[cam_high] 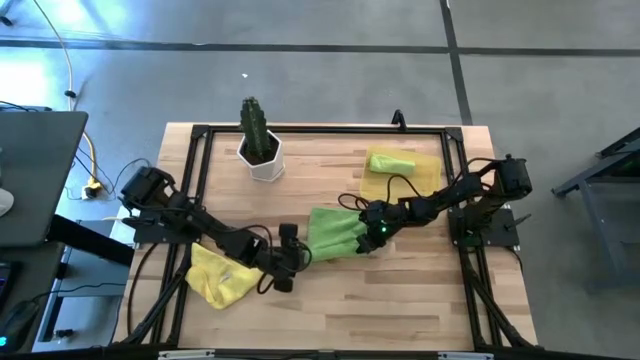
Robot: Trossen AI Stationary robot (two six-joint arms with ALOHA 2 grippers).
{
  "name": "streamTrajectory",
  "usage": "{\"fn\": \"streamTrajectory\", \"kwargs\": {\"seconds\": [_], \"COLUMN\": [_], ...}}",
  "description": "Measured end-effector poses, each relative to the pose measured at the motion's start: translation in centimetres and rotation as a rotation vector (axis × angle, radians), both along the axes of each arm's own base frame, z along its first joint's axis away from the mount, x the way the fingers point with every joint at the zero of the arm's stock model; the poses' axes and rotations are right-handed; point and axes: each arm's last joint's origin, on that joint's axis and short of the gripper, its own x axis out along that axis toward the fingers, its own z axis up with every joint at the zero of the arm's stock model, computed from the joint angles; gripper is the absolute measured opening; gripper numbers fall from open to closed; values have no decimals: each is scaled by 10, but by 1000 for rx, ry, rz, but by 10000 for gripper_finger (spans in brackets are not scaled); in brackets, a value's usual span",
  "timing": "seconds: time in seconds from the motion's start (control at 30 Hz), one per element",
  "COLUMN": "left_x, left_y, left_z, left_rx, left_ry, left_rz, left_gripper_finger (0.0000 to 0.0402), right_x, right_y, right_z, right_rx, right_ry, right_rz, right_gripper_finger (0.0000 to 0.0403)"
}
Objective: Roll microfiber towels into tight, uniform cylinder then place into a basket
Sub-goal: Roll the green microfiber cloth
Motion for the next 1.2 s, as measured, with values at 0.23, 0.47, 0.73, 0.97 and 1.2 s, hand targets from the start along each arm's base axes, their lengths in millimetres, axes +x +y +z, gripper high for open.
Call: {"fn": "streamTrajectory", "kwargs": {"seconds": [0.23,0.47,0.73,0.97,1.2], "left_x": [10,18,21,24,27], "left_y": [-12,-9,1,5,3], "left_z": [-12,-30,-29,-27,-23], "left_rx": [-1,-28,50,121,185], "left_ry": [-50,-49,-40,-34,-34], "left_rz": [-100,-85,-89,-120,-144], "left_gripper_finger": [186,186,186,186,186], "right_x": [0,0,0,0,0], "right_y": [0,0,0,0,0], "right_z": [0,0,0,0,0], "right_rx": [2,0,-2,-3,-2], "right_ry": [1,-1,-5,-6,-5], "right_rz": [6,12,17,18,18], "right_gripper_finger": [0,0,0,0,0]}}
